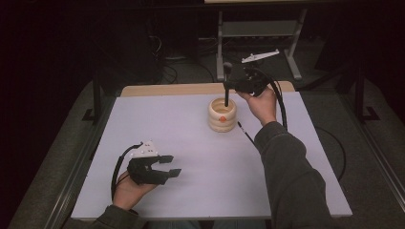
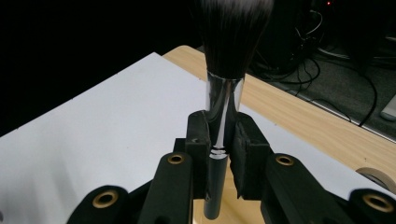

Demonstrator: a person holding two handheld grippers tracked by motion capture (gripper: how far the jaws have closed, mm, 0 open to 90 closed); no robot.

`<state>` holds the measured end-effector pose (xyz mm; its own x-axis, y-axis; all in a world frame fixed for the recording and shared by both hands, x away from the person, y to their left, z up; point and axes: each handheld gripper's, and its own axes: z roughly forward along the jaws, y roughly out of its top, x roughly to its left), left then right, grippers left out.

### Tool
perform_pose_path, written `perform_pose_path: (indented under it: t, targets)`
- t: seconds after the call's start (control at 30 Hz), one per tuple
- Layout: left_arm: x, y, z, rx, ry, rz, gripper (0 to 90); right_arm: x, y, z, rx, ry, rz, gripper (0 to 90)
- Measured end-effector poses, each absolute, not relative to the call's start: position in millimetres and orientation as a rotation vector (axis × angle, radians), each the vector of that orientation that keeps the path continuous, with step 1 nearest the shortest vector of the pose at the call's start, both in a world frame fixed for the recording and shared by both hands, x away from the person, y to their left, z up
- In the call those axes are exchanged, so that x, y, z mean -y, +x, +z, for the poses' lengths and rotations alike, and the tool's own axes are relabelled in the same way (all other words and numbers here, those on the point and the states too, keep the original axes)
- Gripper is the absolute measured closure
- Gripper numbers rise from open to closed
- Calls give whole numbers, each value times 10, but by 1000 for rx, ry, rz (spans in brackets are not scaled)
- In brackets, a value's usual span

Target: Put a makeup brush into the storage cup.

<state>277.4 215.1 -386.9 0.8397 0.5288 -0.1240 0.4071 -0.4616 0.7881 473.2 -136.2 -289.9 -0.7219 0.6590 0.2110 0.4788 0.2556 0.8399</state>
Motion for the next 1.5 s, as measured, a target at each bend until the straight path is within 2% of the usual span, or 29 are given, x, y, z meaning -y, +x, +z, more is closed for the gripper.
perform_pose_path:
  t: [1.5]
  targets:
    - [-2149, 2780, -3871, -697, 2097, 139, 358, 1178, 4875, -3174, -2321, 1165, 1407, 773]
